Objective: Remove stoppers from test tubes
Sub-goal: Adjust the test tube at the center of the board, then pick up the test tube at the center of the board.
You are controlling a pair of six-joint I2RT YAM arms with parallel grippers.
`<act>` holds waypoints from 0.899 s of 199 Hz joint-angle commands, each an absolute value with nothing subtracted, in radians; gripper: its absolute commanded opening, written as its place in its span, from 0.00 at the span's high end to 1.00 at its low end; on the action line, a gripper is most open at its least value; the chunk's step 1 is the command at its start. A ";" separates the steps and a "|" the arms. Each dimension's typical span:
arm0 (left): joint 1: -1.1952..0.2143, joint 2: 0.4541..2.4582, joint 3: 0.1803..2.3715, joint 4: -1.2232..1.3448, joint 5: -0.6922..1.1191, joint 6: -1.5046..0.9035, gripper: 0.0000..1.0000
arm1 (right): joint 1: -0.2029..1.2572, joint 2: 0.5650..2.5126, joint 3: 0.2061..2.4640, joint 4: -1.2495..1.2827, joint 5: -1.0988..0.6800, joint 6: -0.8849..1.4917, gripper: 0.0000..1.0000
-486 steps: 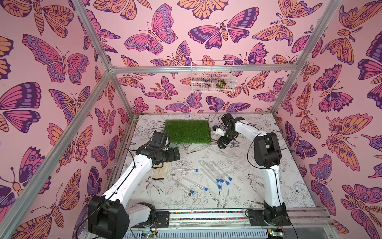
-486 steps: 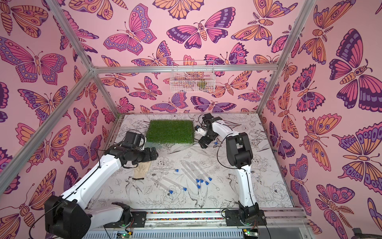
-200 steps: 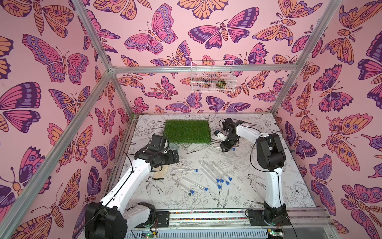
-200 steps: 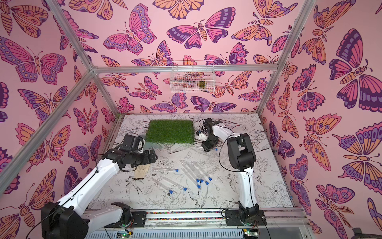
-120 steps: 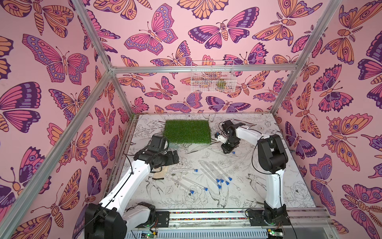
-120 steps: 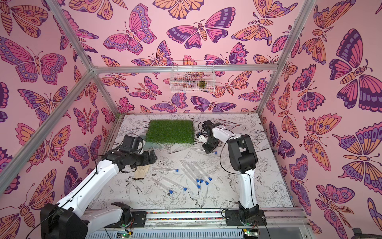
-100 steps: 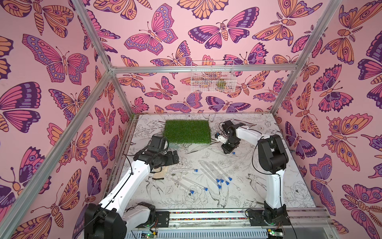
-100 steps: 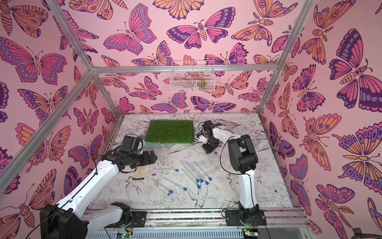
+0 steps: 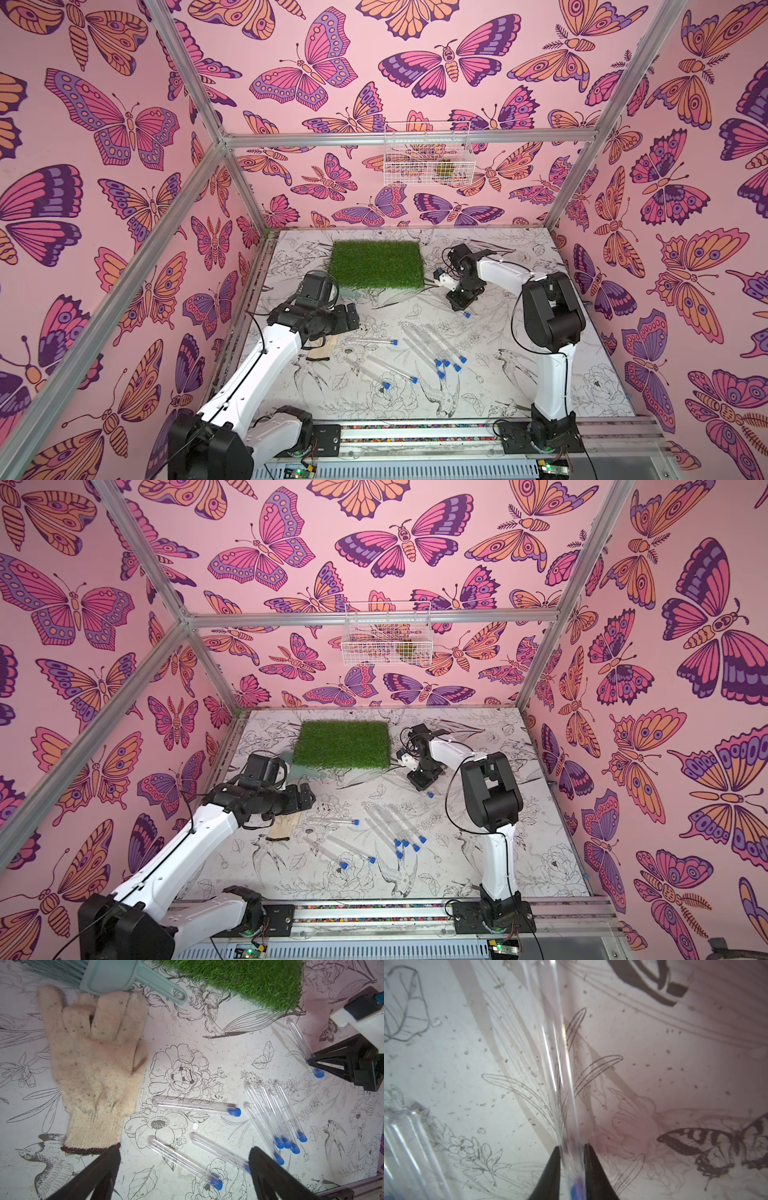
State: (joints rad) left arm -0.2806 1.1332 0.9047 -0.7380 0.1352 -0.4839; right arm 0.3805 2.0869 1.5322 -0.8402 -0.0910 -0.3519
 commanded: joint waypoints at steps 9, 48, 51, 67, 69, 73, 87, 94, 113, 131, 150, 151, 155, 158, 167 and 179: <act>-0.272 1.127 0.888 -0.754 0.140 -0.500 0.02 | 0.387 2.045 1.526 -0.847 -0.120 -0.315 0.76; -0.272 1.160 0.900 -0.733 0.165 -0.514 0.02 | 0.387 1.984 1.496 -0.835 -0.161 -0.268 0.77; -0.272 1.164 0.900 -0.731 0.168 -0.514 0.02 | 0.387 1.976 1.490 -0.833 -0.164 -0.262 0.77; -0.272 1.178 0.909 -0.713 0.187 -0.520 0.02 | 0.387 1.935 1.459 -0.815 -0.185 -0.236 0.77; -0.272 1.180 0.909 -0.711 0.190 -0.520 0.02 | 0.387 1.930 1.456 -0.814 -0.190 -0.231 0.77; -0.272 1.183 0.912 -0.705 0.198 -0.521 0.02 | 0.387 1.920 1.448 -0.810 -0.195 -0.225 0.77; -0.272 1.197 0.922 -0.691 0.219 -0.526 0.02 | 0.387 1.883 1.418 -0.797 -0.214 -0.201 0.77; -0.272 1.205 0.930 -0.685 0.230 -0.529 0.03 | 0.387 1.864 1.402 -0.791 -0.225 -0.192 0.77; -0.272 1.219 0.945 -0.684 0.260 -0.534 0.04 | 0.386 1.820 1.348 -0.759 -0.219 -0.177 0.77; -0.272 1.214 0.942 -0.683 0.268 -0.540 0.04 | 0.386 1.825 1.328 -0.727 -0.145 -0.175 0.56; -0.272 1.191 0.928 -0.687 0.263 -0.543 0.04 | 0.375 1.888 1.358 -0.710 -0.075 -0.187 0.36; -0.272 1.190 0.926 -0.687 0.263 -0.542 0.04 | 0.375 1.891 1.363 -0.711 -0.074 -0.189 0.36; -0.272 1.185 0.923 -0.687 0.260 -0.541 0.04 | 0.374 1.907 1.377 -0.713 -0.067 -0.195 0.35; -0.272 1.182 0.921 -0.689 0.258 -0.541 0.04 | 0.374 1.918 1.387 -0.716 -0.063 -0.199 0.35; -0.272 1.174 0.914 -0.694 0.254 -0.537 0.04 | 0.374 1.950 1.417 -0.721 -0.057 -0.207 0.33; -0.270 1.170 0.909 -0.703 0.252 -0.530 0.04 | 0.373 1.986 1.454 -0.732 -0.061 -0.211 0.32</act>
State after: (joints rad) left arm -0.2798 1.2003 0.9249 -0.6834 0.2466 -0.5339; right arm 0.3794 1.9106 1.3785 -0.7341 -0.1036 -0.1925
